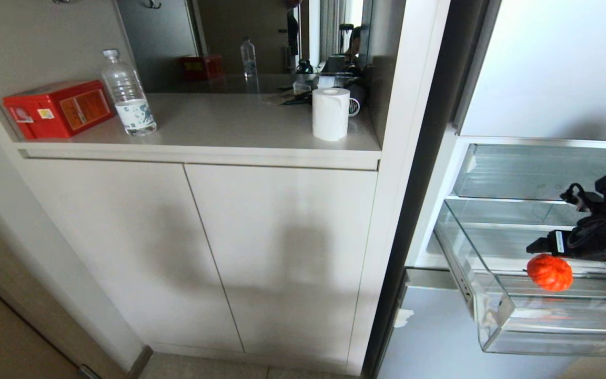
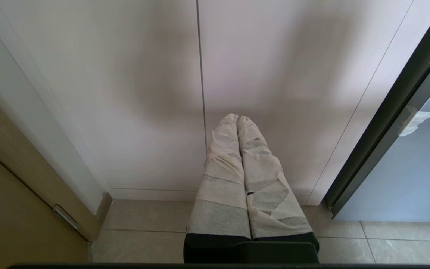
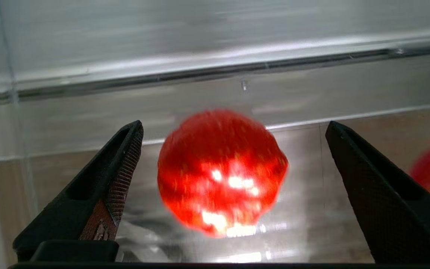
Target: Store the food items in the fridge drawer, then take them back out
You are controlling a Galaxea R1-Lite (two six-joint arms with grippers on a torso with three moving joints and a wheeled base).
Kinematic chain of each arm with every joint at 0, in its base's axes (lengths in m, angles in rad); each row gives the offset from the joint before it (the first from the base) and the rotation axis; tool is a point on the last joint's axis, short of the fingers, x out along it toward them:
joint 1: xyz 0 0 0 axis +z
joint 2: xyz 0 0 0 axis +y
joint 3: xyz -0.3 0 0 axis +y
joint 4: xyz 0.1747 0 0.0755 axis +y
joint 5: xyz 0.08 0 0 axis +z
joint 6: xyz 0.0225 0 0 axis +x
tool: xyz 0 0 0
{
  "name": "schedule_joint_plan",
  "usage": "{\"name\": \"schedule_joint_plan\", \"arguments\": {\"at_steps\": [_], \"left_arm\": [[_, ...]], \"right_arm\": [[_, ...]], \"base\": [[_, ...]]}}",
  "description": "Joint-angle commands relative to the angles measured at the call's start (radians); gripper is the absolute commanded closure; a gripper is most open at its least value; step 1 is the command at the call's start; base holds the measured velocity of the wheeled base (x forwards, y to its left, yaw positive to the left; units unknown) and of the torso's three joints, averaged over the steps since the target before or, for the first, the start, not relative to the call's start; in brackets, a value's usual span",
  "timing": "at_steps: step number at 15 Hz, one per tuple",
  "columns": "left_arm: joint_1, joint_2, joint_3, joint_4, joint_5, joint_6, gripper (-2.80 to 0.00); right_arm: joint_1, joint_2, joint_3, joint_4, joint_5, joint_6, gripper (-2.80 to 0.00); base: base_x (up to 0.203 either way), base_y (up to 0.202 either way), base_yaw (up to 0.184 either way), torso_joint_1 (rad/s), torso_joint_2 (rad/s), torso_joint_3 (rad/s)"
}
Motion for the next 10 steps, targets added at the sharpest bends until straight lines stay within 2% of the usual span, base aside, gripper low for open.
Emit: {"name": "schedule_joint_plan", "arguments": {"at_steps": [1, 10], "left_arm": [[0.000, 0.000, 0.002, 0.000, 0.000, 0.000, 0.00], [0.000, 0.000, 0.000, 0.000, 0.000, 0.000, 0.00]], "right_arm": [[0.001, 0.064, -0.020, 0.000, 0.001, -0.001, -2.80], [0.041, 0.081, 0.006, 0.001, 0.000, 0.003, -2.80]], "base": [[0.000, 0.000, 0.000, 0.000, 0.00, 0.000], [0.000, 0.000, 0.000, 0.000, 0.00, 0.000]]}}
